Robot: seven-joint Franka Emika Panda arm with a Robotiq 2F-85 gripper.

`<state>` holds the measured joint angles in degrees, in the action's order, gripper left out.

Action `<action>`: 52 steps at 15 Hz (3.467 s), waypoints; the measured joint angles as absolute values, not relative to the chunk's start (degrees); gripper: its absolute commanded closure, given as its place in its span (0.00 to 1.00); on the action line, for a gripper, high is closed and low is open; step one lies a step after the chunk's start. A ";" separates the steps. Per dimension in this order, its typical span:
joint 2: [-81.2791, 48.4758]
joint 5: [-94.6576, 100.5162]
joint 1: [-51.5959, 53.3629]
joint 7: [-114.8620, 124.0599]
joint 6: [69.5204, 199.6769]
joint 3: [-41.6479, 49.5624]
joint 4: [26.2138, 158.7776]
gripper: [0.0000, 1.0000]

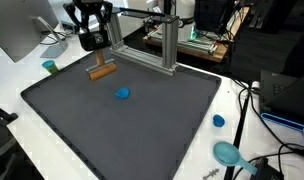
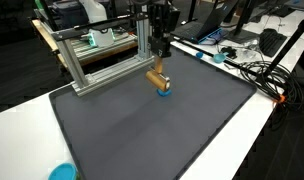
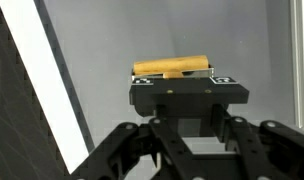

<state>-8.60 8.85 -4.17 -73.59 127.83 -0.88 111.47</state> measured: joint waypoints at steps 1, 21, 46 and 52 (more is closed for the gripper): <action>-8.59 8.85 -4.21 -73.62 127.83 -0.77 111.82 0.79; -15.49 4.85 -1.82 -77.73 127.01 -2.68 110.75 0.79; -24.05 -12.24 -11.92 -95.25 119.37 -3.46 101.10 0.79; -24.05 -12.22 -11.69 -95.18 119.97 -3.46 101.27 0.79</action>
<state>-24.05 -12.22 -11.69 -95.18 119.97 -3.46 101.27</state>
